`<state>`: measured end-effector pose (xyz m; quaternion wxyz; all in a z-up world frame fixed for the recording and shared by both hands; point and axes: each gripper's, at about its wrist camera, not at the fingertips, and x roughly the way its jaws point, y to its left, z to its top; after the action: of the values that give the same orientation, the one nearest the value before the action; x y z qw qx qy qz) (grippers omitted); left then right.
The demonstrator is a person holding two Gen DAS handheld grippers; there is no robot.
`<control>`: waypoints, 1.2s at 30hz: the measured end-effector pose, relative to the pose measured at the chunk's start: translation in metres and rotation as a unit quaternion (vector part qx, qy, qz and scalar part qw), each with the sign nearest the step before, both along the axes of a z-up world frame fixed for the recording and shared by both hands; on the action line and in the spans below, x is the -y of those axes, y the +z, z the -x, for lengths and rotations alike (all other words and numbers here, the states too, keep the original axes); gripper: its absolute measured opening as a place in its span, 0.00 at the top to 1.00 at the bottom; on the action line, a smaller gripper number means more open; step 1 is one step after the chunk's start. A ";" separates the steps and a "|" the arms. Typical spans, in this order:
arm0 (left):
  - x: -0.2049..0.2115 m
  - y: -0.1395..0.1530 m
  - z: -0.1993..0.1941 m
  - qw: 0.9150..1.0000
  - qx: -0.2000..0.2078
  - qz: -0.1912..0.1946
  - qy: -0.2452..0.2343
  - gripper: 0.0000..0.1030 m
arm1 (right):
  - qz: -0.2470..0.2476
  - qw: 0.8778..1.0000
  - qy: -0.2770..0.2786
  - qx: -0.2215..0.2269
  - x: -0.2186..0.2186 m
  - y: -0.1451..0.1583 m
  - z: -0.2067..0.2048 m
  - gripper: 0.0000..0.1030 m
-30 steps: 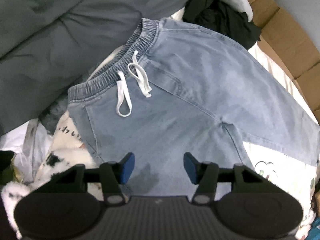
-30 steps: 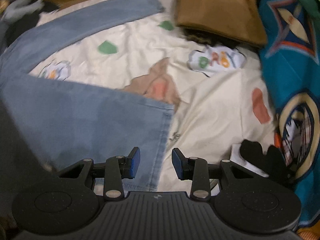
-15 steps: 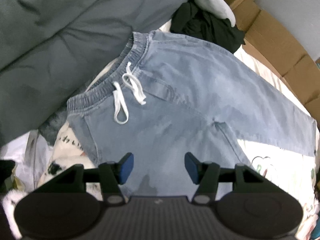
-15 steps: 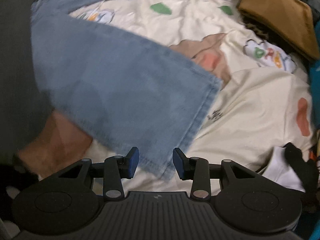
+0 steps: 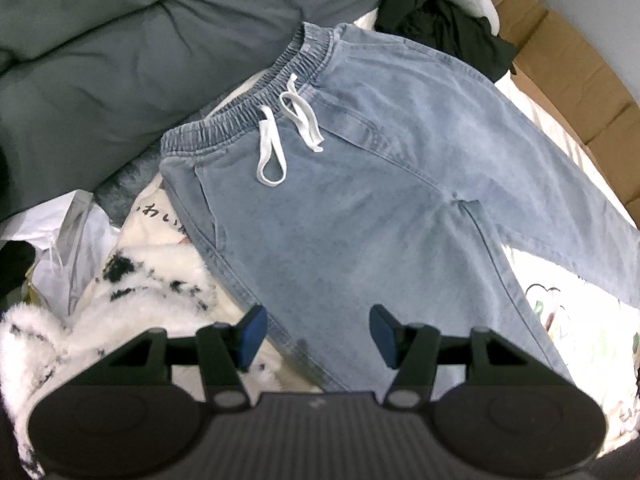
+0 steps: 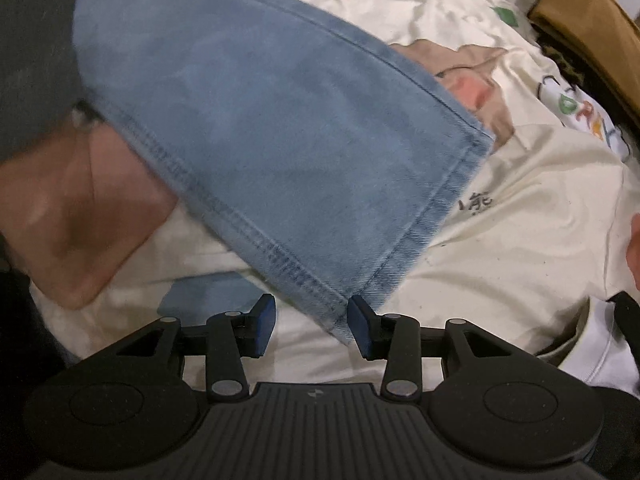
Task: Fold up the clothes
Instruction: 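Move the right tool to the hem edge of the folded jeans leg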
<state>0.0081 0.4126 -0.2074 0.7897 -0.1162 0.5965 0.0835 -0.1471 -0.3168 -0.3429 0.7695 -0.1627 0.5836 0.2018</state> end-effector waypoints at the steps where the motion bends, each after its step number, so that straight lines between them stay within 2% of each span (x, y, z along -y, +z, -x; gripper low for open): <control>1: -0.001 0.000 0.001 1.000 0.001 0.000 0.003 0.41 | 0.000 1.000 0.001 0.002 -0.001 0.000 0.001 0.54; 5: -0.006 -0.005 0.005 1.000 -0.001 0.003 0.023 0.41 | -0.004 1.000 0.004 0.011 -0.004 0.001 0.000 0.53; 11: -0.008 -0.018 0.014 0.999 -0.016 0.007 0.037 0.41 | 0.017 1.000 0.015 0.007 -0.012 -0.012 -0.007 0.48; 13: -0.007 -0.019 0.015 0.999 -0.018 0.006 0.035 0.41 | 0.026 0.999 0.025 0.009 -0.015 -0.016 -0.007 0.44; 15: -0.006 -0.020 0.015 0.999 -0.019 0.007 0.035 0.41 | 0.036 0.999 0.035 0.013 -0.018 -0.022 -0.004 0.35; 17: -0.005 -0.021 0.015 0.999 -0.020 0.009 0.037 0.41 | 0.047 0.998 0.047 0.021 -0.022 -0.026 -0.001 0.35; 19: -0.004 -0.021 0.015 0.999 -0.019 0.008 0.034 0.41 | 0.045 0.998 0.037 0.024 -0.022 -0.025 -0.002 0.37; 21: -0.003 -0.020 0.015 0.999 -0.018 0.006 0.031 0.41 | 0.040 0.999 0.014 0.029 -0.017 -0.019 -0.006 0.53; 23: -0.004 -0.020 0.015 0.999 -0.018 0.004 0.032 0.41 | 0.030 0.999 -0.009 0.035 -0.010 -0.012 -0.008 0.56; 28: -0.007 -0.022 0.017 0.999 -0.020 0.003 0.040 0.41 | -0.002 0.998 -0.033 0.054 -0.001 0.005 -0.014 0.56; 36: -0.005 -0.025 0.022 0.999 -0.025 0.005 0.039 0.41 | 0.029 0.998 0.025 0.047 -0.023 -0.014 -0.011 0.56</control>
<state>-0.0136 0.4178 -0.2320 0.7702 -0.1408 0.6114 0.1144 -0.1363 -0.2938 -0.3566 0.7858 -0.2090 0.5479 0.1965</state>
